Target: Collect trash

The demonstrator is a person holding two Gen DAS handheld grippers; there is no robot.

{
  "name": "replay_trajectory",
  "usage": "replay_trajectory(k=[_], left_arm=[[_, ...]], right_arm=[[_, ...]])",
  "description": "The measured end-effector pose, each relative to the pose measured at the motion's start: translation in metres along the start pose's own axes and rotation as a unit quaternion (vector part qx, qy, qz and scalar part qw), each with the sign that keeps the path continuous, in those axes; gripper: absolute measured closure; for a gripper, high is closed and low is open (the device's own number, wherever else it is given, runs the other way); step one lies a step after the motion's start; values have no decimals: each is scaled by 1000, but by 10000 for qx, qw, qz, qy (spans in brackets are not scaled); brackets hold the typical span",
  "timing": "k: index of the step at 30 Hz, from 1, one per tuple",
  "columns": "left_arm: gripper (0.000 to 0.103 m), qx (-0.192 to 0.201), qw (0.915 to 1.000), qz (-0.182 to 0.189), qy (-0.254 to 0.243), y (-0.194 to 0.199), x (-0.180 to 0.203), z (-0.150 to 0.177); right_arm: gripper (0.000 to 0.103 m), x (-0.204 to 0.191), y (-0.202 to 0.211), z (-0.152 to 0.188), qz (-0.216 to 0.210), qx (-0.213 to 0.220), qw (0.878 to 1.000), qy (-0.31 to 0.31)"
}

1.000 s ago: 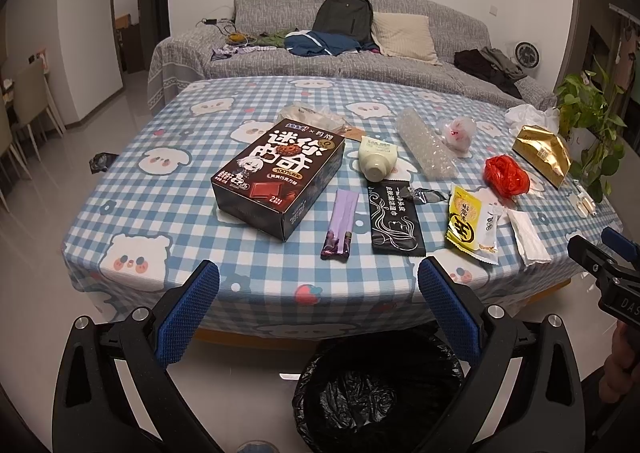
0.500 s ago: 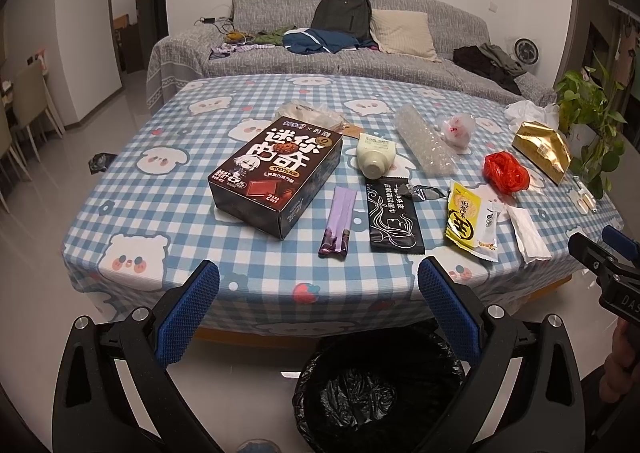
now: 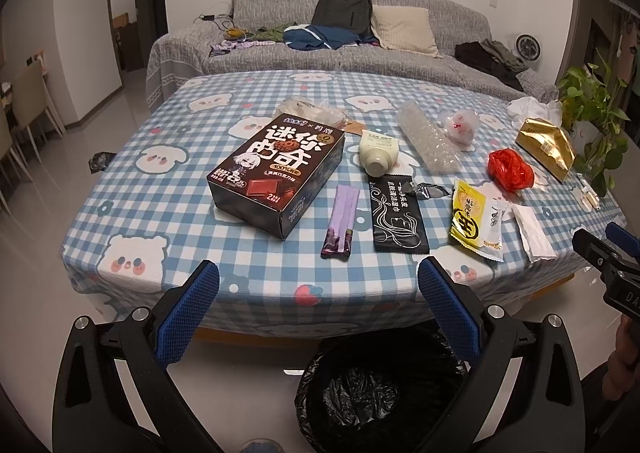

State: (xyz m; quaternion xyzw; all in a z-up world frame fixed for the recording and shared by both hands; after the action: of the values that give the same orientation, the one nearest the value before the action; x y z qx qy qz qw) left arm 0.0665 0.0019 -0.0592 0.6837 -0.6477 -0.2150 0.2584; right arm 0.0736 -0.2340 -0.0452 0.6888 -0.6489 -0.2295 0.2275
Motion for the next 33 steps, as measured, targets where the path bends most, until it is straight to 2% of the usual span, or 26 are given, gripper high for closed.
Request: replay_trajectory(k=[33], left_arm=[[6, -18, 10000, -24, -13, 6, -1, 0]], right_arm=[[7, 2, 2, -1, 9, -11, 10000, -32]])
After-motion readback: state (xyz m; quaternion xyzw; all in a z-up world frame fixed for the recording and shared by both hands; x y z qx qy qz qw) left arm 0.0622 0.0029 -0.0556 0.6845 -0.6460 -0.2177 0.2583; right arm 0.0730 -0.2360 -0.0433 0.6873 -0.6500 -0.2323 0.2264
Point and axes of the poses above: each gripper's, at about its wrist camera, not at the fingertips, and y roughly against the way its jaws point, x to its right, z to its underside, the point moved 8 cm from there along -y, roughly the way its jaws point, and after that the axes turned 6 degrees about x, right-handed, at the moved point
